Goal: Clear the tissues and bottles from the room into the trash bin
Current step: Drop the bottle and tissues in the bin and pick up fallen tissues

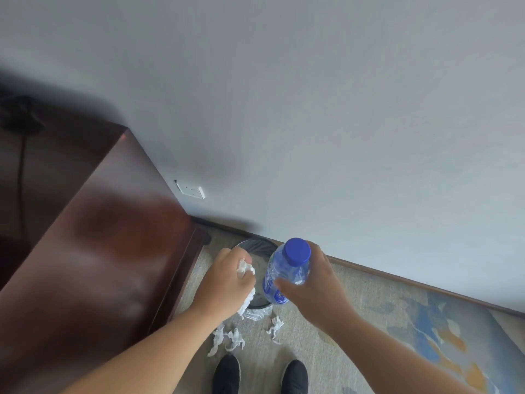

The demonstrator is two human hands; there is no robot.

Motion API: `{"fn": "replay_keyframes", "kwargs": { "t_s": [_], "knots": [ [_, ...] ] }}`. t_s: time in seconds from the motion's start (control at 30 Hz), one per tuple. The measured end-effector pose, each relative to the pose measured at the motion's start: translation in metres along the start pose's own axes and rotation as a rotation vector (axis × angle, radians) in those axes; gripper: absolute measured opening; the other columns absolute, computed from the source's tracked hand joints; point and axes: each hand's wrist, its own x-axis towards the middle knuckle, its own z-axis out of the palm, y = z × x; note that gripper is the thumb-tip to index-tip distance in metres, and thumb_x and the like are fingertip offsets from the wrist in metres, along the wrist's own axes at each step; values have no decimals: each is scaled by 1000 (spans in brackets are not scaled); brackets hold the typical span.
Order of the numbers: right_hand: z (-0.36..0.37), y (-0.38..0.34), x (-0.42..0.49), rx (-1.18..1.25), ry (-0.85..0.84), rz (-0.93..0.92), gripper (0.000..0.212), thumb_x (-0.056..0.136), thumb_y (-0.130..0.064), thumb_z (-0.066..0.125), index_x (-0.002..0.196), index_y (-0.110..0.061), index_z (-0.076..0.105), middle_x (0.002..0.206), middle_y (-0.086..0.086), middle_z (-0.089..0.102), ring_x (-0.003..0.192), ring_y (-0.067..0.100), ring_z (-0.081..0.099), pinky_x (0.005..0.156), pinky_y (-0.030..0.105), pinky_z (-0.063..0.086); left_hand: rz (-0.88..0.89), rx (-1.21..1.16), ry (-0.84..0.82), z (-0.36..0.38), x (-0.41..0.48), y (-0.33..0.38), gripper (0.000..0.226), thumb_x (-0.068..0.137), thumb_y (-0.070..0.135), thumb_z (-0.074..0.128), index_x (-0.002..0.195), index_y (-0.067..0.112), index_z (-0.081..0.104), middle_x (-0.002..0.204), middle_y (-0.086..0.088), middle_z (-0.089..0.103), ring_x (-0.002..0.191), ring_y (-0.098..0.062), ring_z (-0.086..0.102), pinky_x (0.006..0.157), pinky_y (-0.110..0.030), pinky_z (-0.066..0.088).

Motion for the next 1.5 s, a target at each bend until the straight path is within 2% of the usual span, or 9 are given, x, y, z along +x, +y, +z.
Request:
{"fn": "replay_keyframes", "kwargs": {
  "t_s": [0.17, 0.33, 0.5, 0.67, 0.77, 0.9, 1.07, 1.33, 1.5],
  "knots": [
    [35, 40, 51, -55, -47, -25, 52, 76, -34, 71, 113, -46, 36, 113, -19, 48, 96, 0, 50, 69, 17, 39, -61, 7, 46, 46, 37, -40, 15, 88, 19, 55, 100, 29, 54, 102, 8, 48, 76, -4, 52, 63, -18, 38],
    [74, 92, 97, -110, -82, -14, 53, 76, -31, 70, 119, -39, 39, 116, -14, 43, 94, 3, 48, 67, 16, 37, -127, 3, 52, 100, 73, -89, 20, 88, 20, 56, 108, 24, 53, 112, 5, 50, 91, -14, 55, 76, -32, 47],
    [114, 145, 134, -153, -83, 10, 58, 78, -31, 71, 127, -33, 40, 118, -12, 43, 93, 5, 50, 68, 18, 39, -176, 38, 56, 149, 109, -132, 22, 88, 23, 56, 110, 23, 52, 114, 3, 47, 86, -18, 54, 69, -30, 45],
    [136, 177, 154, -153, -120, 51, 74, 79, -31, 71, 141, -31, 32, 135, -8, 41, 104, 8, 48, 83, 24, 38, -216, 2, 40, 176, 125, -157, 48, 89, 37, 59, 133, 23, 42, 131, -3, 42, 111, -21, 52, 85, -30, 43],
    [133, 180, 153, -178, -138, 72, 86, 80, -32, 71, 149, -30, 20, 144, -5, 34, 118, 13, 48, 90, 26, 42, -271, 10, 36, 175, 120, -159, 49, 93, 39, 51, 137, 24, 37, 139, -4, 38, 116, -23, 51, 87, -32, 40],
    [115, 175, 135, -182, -163, 67, 82, 80, -33, 69, 147, -30, 23, 141, -6, 35, 116, 15, 49, 94, 35, 50, -292, 21, 20, 159, 98, -146, 44, 96, 37, 45, 138, 23, 38, 143, -1, 36, 121, -17, 46, 87, -29, 35],
    [78, 154, 96, -195, -197, 58, 76, 83, -37, 68, 146, -31, 25, 144, -7, 33, 117, 11, 47, 89, 28, 46, -315, 35, 13, 132, 61, -115, 41, 96, 37, 44, 135, 24, 40, 140, 2, 40, 100, -6, 46, 82, -27, 35],
    [35, 112, 44, -223, -234, -32, 72, 85, -38, 66, 145, -32, 26, 144, -8, 33, 114, 4, 41, 83, 20, 36, -335, -17, 65, 100, 4, -67, 41, 96, 34, 46, 135, 22, 43, 140, 1, 40, 118, -12, 45, 88, -25, 32],
    [37, 99, 18, -243, -226, -50, 70, 85, -40, 65, 144, -33, 28, 139, -8, 37, 111, 8, 45, 81, 22, 37, -313, -24, 93, 88, -22, -58, 39, 96, 33, 46, 134, 22, 43, 139, 2, 40, 105, -4, 43, 85, -23, 32]
  ]
}}
